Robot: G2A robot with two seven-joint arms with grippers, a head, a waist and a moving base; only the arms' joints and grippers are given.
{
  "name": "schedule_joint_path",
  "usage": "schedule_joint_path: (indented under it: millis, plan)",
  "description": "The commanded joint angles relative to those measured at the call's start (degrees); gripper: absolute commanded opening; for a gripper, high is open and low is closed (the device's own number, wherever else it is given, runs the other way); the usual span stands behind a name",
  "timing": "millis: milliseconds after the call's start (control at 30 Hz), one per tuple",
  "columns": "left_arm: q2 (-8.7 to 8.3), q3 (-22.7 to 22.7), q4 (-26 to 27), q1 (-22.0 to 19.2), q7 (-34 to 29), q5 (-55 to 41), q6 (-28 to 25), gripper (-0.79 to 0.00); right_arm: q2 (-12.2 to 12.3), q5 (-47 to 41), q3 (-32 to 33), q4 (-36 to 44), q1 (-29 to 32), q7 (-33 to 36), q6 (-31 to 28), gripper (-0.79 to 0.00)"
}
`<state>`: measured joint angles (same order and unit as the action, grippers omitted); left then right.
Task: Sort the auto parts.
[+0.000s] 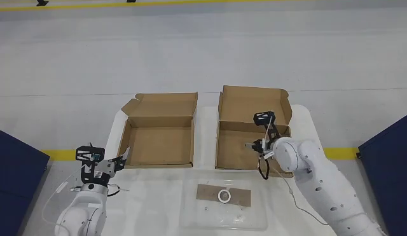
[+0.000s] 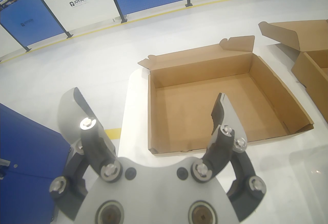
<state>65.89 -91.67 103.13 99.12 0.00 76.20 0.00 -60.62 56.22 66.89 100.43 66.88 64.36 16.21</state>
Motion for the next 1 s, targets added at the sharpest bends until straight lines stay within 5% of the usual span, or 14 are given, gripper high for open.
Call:
schedule_joint_path:
  millis: [0,233,700,967]
  plan:
    - [0.0,0.0,0.0,0.0,0.0,0.0,0.0,0.0,0.3,-2.3,2.5,1.8,1.7,0.1,-1.6,0.0]
    - [0.0,0.0,0.0,0.0,0.0,0.0,0.0,0.0,1.1,-16.8,11.2,5.3,6.5,1.6,-8.7,0.0]
    - [0.0,0.0,0.0,0.0,0.0,0.0,0.0,0.0,1.1,-17.9,11.4,5.2,6.8,0.9,-9.1,0.0]
    - [0.0,0.0,0.0,0.0,0.0,0.0,0.0,0.0,2.0,-39.4,20.6,1.7,10.8,5.3,-22.6,0.0]
